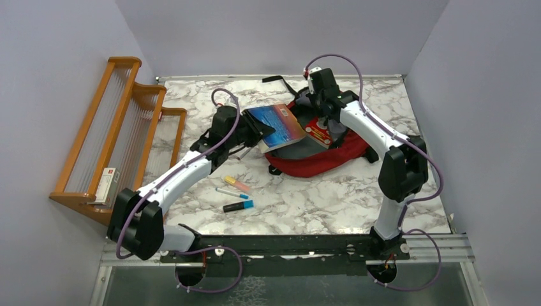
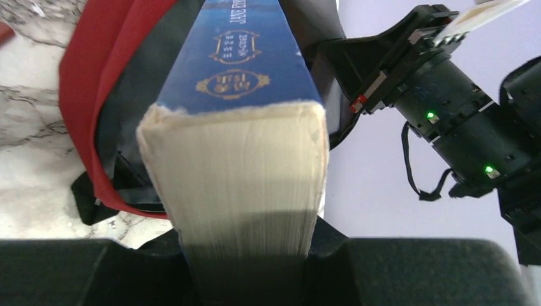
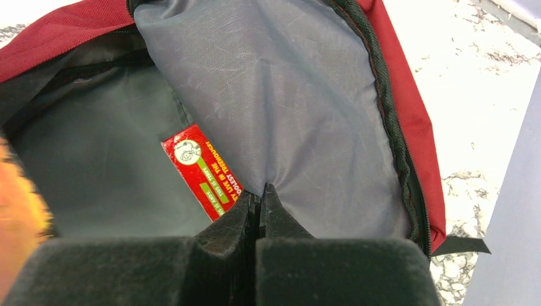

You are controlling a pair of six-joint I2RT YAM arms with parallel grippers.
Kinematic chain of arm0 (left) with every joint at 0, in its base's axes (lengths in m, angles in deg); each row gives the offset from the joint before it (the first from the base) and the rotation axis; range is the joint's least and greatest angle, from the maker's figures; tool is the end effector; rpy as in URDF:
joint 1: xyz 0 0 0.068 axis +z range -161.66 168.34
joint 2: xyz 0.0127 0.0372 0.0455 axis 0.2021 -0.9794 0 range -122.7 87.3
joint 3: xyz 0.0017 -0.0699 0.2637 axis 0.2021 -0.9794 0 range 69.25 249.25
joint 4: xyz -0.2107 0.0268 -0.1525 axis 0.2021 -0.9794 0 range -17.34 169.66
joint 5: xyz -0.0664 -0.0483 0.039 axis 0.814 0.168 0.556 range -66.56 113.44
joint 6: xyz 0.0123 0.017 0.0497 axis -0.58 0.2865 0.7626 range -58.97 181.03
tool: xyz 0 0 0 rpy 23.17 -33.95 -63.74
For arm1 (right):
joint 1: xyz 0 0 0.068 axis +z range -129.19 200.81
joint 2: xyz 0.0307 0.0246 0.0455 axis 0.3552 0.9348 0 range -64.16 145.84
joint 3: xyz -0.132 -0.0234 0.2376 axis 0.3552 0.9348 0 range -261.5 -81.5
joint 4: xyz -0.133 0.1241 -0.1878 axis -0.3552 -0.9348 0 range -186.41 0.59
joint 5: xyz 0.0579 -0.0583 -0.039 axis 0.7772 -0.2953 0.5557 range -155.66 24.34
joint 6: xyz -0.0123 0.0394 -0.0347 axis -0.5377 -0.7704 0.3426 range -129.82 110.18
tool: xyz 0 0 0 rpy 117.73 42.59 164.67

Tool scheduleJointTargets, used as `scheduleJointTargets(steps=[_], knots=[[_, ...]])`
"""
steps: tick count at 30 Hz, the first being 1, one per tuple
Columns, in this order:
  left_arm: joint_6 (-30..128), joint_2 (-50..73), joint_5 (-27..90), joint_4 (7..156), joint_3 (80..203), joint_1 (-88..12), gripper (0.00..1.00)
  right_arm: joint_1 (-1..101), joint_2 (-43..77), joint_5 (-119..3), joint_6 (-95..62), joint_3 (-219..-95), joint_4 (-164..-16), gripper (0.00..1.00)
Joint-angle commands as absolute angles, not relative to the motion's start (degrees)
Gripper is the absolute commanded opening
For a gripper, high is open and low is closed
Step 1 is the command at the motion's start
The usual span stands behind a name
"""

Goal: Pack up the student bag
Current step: Place the book in the student bag.

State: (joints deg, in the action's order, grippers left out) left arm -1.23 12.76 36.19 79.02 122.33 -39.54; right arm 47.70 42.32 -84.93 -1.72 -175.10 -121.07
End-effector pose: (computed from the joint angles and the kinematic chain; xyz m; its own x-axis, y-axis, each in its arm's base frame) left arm 0.2617 -0.1474 0.2931 -0.7186 -0.5964 -0.3576 0.0020 0.5125 -0.8587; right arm 0.3833 0.1812 0.2952 -0.5886 -0.4477 -0.6732 -0.3032 0.8941 -0.3295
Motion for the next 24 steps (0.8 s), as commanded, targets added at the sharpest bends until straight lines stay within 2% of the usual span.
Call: scheduleJointTargets(steps=[1, 12, 24], knots=[[-7.81, 10.35, 32.83, 91.86, 127.94, -42.38, 0.00, 47.92, 39.46, -86.34, -7.02, -176.35, -119.38, 0.01], [-11.60, -0.48, 33.86, 98.05, 133.05, -45.10, 0.00, 47.88, 36.51, -77.36, -12.82, -176.03, -118.12, 0.01], [-9.82, -12.90, 35.81, 106.02, 141.12, -46.72, 0.00, 47.88, 32.93, -73.78, -14.21, -173.78, -116.91, 0.01]])
